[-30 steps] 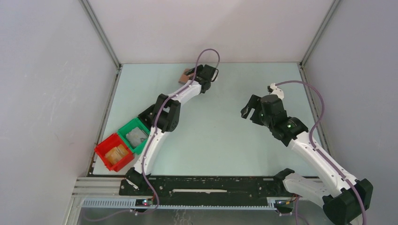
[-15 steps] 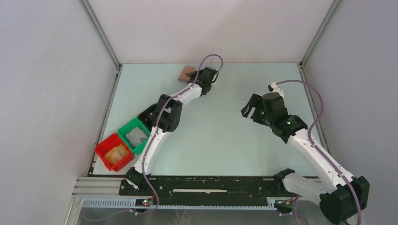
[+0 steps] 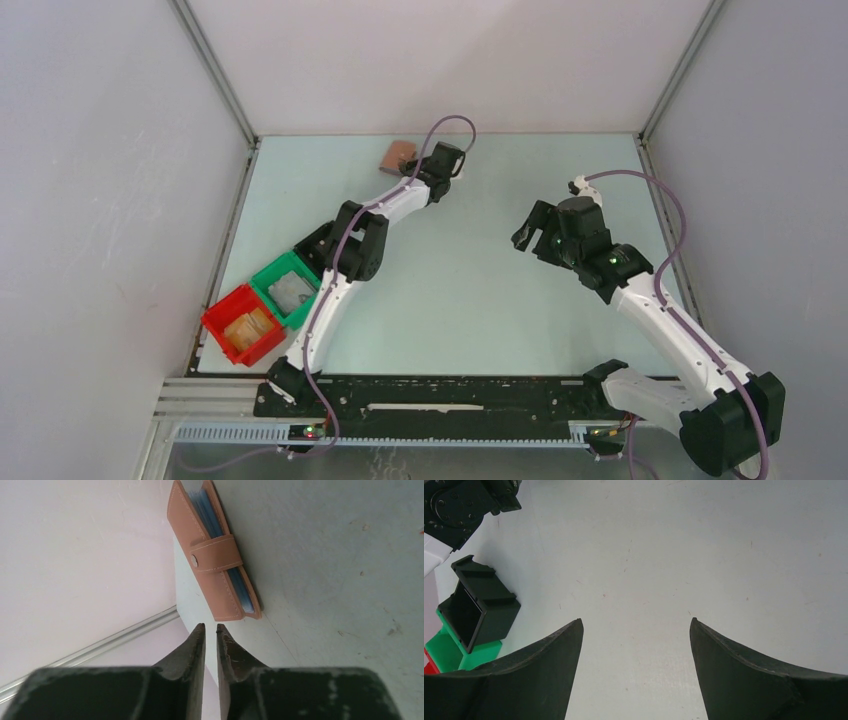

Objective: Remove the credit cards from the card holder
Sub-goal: Move the card holder to the center of the board.

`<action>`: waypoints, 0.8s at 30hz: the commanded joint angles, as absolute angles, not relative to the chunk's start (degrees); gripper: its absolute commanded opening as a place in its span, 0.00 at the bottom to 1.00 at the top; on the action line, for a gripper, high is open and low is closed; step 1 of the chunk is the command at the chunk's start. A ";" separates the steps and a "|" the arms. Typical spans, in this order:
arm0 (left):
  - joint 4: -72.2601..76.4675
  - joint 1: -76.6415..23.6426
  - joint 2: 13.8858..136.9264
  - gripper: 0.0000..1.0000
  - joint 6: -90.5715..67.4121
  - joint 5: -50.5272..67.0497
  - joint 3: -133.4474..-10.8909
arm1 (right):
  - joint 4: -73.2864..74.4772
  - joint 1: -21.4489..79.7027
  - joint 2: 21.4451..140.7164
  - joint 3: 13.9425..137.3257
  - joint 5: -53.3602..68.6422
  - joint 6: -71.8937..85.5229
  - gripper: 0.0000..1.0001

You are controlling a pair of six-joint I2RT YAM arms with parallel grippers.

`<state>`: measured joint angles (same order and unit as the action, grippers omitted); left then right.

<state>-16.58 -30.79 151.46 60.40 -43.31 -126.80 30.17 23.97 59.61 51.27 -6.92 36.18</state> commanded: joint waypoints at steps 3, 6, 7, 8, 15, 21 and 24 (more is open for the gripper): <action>-16.27 -31.26 149.41 0.37 56.75 -42.66 -125.30 | 28.87 23.65 59.16 51.50 -6.86 35.84 0.87; -20.20 -31.38 147.71 0.58 51.11 -38.91 -125.32 | 28.85 23.64 59.32 51.49 -6.79 35.88 0.87; -21.15 -31.38 147.25 0.62 49.64 -37.87 -125.31 | 28.77 23.64 59.47 51.49 -6.58 35.92 0.87; -21.78 -31.38 146.98 0.63 48.32 -37.12 -125.52 | 28.62 23.64 59.58 51.50 -6.33 36.03 0.87; -24.16 -30.74 148.69 0.58 44.62 -34.40 -130.42 | 28.40 23.64 59.68 51.50 -5.67 36.43 0.86; -23.80 -29.64 149.55 0.57 43.16 -31.76 -132.75 | 28.10 23.64 59.98 51.50 -5.69 36.13 0.86; -23.09 -29.30 149.79 0.56 42.54 -31.64 -133.02 | 27.70 23.51 60.42 51.50 -5.30 36.08 0.86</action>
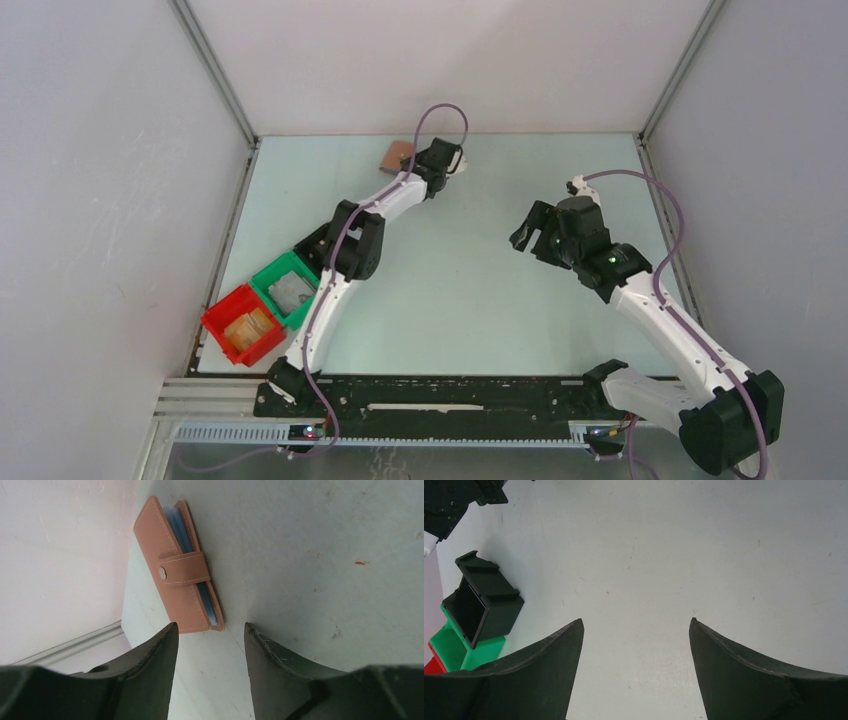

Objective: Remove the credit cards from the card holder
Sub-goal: Move the card holder to the center of the board.

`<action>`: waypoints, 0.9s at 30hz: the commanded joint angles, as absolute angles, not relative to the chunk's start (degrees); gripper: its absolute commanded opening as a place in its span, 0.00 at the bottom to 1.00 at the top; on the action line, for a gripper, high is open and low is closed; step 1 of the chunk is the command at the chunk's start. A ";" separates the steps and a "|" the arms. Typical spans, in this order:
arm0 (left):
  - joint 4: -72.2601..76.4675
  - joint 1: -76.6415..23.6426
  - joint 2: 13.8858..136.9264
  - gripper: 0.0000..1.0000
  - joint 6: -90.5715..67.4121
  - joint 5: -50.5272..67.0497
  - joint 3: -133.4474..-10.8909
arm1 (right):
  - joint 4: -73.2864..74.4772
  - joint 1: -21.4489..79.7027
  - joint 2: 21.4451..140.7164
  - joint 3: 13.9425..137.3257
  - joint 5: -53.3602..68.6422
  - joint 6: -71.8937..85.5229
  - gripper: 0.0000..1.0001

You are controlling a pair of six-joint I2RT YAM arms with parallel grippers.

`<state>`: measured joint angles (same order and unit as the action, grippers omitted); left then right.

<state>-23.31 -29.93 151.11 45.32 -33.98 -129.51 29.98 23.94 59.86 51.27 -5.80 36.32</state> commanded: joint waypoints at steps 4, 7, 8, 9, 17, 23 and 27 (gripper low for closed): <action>-22.93 -28.65 149.85 0.56 41.42 -30.98 -133.40 | 27.51 23.25 60.90 51.50 -4.89 35.95 0.86; -22.78 -28.39 149.89 0.59 40.90 -30.85 -133.52 | 27.42 23.12 61.04 51.50 -4.75 35.95 0.86; -22.69 -28.31 149.81 0.61 40.61 -30.74 -133.50 | 27.42 23.04 61.07 51.50 -4.70 35.99 0.86; -22.68 -28.18 149.85 0.62 40.34 -30.50 -133.50 | 27.30 23.04 61.20 51.46 -4.66 35.95 0.86; -23.36 -26.75 149.54 0.60 37.98 -27.36 -133.98 | 26.59 22.68 62.02 51.50 -3.80 36.04 0.86; -23.70 -26.28 149.44 0.56 37.08 -26.41 -134.31 | 25.85 22.35 62.74 51.49 -2.92 36.06 0.86; -23.90 -26.28 149.52 0.52 37.01 -26.30 -134.47 | 25.66 22.08 63.09 51.50 -2.48 36.05 0.86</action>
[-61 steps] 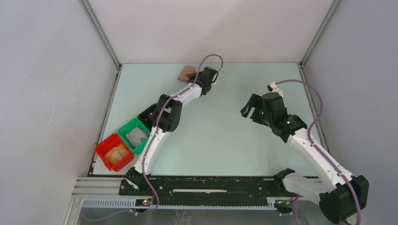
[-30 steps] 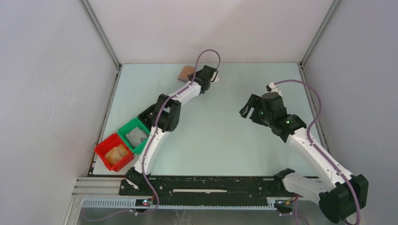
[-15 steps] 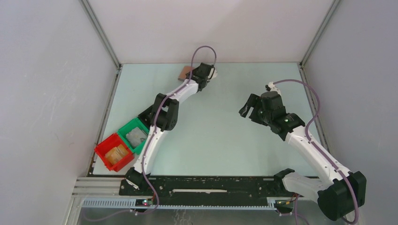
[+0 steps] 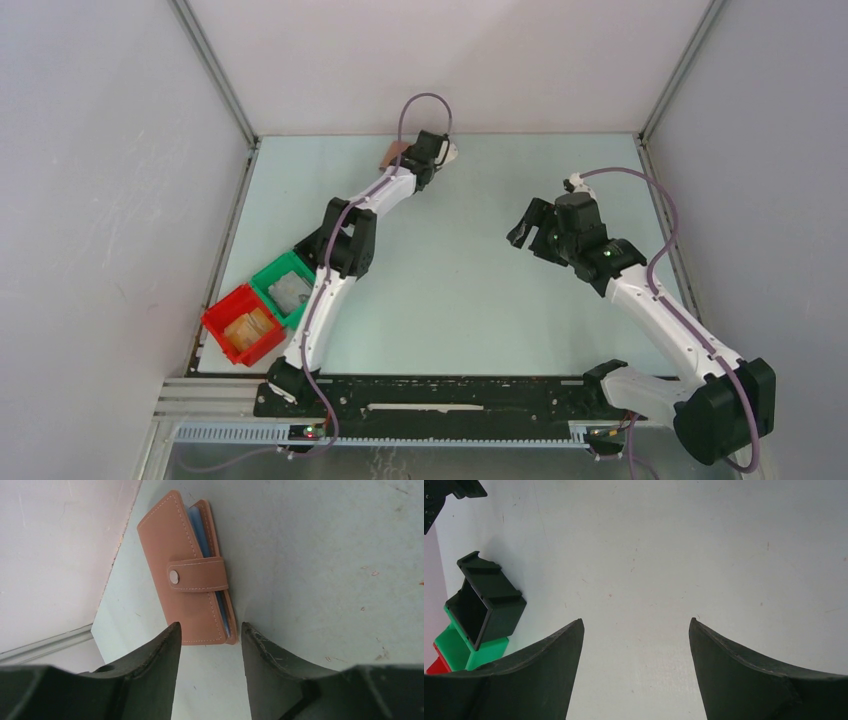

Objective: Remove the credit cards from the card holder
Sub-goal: Move the card holder to the center of the board.

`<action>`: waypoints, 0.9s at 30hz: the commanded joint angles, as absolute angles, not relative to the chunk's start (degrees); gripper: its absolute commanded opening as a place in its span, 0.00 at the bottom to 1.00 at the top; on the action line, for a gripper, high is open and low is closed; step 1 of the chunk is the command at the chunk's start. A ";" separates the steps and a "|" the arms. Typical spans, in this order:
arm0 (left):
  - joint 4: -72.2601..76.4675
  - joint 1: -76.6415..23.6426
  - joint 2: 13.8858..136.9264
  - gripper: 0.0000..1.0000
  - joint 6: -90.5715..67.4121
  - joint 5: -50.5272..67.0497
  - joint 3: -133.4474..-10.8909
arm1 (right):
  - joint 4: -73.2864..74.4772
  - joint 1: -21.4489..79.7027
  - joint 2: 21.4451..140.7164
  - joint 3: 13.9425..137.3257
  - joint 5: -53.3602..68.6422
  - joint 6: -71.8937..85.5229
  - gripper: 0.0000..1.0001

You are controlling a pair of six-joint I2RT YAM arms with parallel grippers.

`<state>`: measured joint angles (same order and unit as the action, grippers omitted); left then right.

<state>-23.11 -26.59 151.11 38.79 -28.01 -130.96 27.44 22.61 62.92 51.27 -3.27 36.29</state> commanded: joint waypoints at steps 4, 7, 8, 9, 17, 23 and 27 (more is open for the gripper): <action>-23.97 -26.29 149.53 0.45 37.09 -26.17 -134.52 | 25.60 21.98 63.27 51.50 -2.16 36.15 0.86; -24.01 -26.19 149.59 0.38 37.08 -26.11 -134.56 | 25.52 21.82 63.37 51.46 -1.96 36.19 0.85; -24.00 -26.19 149.58 0.37 37.09 -26.10 -134.52 | 25.57 21.82 63.37 51.50 -1.96 36.21 0.86; -23.99 -26.24 149.56 0.34 37.09 -26.14 -134.48 | 25.53 21.78 63.45 51.49 -1.94 36.23 0.86; -23.42 -26.28 149.33 0.03 37.15 -26.38 -133.85 | 25.36 21.71 63.81 51.48 -1.46 36.37 0.85; -14.65 -28.38 144.91 0.00 39.07 -30.89 -123.56 | 25.92 21.71 63.49 51.50 -1.34 36.69 0.85; -12.54 -31.99 139.16 0.00 41.12 -30.18 -112.03 | 26.18 21.70 62.71 51.46 -1.10 37.09 0.84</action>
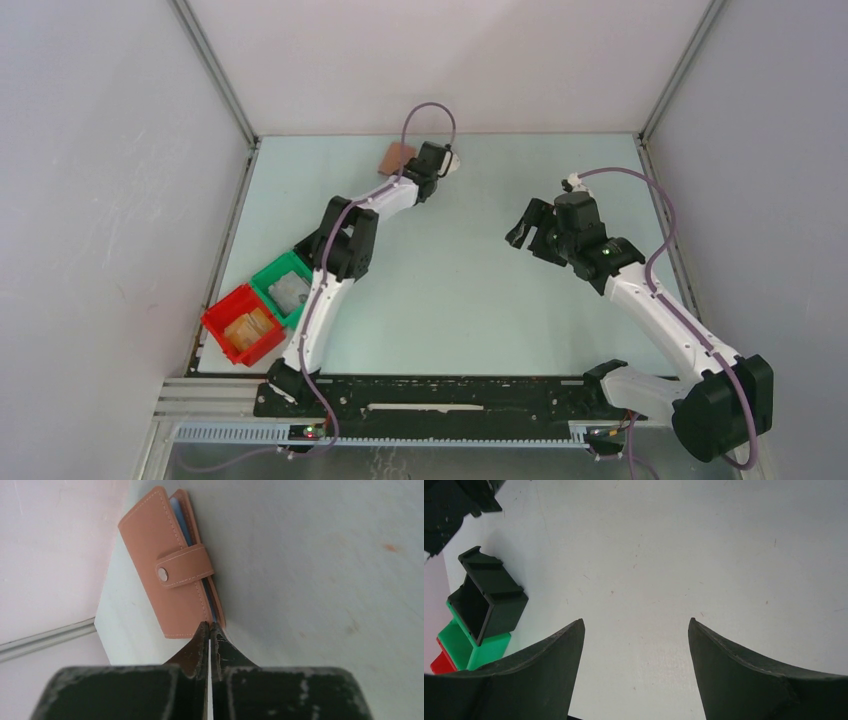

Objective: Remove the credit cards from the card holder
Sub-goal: Move the card holder to the center of the board.

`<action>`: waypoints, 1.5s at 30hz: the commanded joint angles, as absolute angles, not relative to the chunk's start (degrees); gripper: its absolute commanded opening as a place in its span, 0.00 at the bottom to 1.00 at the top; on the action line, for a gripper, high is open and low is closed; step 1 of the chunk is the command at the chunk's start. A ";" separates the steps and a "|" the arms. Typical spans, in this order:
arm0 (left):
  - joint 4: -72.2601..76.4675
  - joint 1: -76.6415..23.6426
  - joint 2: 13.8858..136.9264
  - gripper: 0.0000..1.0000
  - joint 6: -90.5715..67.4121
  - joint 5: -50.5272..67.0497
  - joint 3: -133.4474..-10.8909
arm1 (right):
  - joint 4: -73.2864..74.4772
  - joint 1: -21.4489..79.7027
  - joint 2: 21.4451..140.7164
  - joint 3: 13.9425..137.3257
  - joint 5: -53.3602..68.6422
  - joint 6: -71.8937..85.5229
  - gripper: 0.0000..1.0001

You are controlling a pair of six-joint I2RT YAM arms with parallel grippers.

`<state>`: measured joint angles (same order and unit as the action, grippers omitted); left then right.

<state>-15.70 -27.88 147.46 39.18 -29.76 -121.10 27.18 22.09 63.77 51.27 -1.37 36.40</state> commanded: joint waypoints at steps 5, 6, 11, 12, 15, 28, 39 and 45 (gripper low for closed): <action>-15.23 -37.49 133.31 0.00 35.92 -34.61 -109.42 | 27.64 21.71 59.75 51.48 -2.46 37.18 0.84; -19.47 -38.27 132.86 0.00 32.68 -34.89 -111.19 | 28.20 21.72 58.82 51.50 -2.75 37.14 0.84; -36.10 -42.73 129.45 0.00 15.68 -37.77 -114.00 | 32.40 21.73 51.92 51.50 -5.23 36.77 0.84; -38.83 -43.66 128.66 0.00 12.03 -37.56 -113.81 | 33.59 21.72 50.18 51.50 -6.48 36.75 0.84; -46.97 -46.85 125.92 0.00 1.26 -36.22 -112.87 | 37.27 21.71 43.44 50.18 -11.02 37.09 0.85; -59.25 -60.44 119.84 0.00 -33.57 -20.48 -103.72 | 46.64 21.10 26.23 46.60 -16.22 37.40 0.85; -49.49 -62.84 103.53 0.98 -32.87 -6.72 -89.81 | 49.00 21.10 22.35 45.61 -17.51 38.32 0.84; -44.38 -58.67 87.25 1.00 -31.45 -3.60 -82.68 | 44.15 21.12 26.54 44.30 -11.87 38.79 0.83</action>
